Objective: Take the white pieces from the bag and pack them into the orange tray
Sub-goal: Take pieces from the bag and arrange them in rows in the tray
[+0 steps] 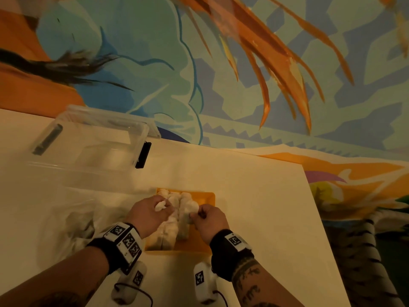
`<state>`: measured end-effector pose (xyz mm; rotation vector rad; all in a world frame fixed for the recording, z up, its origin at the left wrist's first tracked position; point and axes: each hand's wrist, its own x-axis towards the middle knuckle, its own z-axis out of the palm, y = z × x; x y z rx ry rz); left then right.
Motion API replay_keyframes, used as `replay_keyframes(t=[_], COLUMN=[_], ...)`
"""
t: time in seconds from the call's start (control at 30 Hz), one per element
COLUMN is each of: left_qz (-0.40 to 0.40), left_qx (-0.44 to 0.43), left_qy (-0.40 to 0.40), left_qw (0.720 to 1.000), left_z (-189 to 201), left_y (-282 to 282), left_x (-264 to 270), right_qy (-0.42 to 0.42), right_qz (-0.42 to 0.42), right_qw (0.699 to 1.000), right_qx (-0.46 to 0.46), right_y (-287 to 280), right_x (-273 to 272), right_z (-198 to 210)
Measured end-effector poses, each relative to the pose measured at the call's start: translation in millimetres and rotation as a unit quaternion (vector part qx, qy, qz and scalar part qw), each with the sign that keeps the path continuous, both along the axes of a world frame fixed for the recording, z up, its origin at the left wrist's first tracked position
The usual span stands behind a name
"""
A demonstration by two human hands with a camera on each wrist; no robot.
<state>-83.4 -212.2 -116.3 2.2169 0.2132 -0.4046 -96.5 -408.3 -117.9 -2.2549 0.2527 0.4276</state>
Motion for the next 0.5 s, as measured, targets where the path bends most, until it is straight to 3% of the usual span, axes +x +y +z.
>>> replay_keyframes(t=[0.1,0.27,0.5], left_qz=[0.028,-0.020,-0.027], left_qx=[0.108,0.142,0.133], left_qy=[0.022,0.092,0.082], left_qw=[0.993,0.985,0.987], left_z=[-16,-41,-47], left_y=[22,36,38], left_x=[5,-2,-3], right_qy=[0.061,0.152,0.181], right_qz=[0.057,0.107,0.092], right_qw=[0.994,0.973,0.963], right_qx=[-0.072,-0.137,-0.179], right_y=[2,15,22], right_x=[-2,6,14], right_z=[-7,-29,-52])
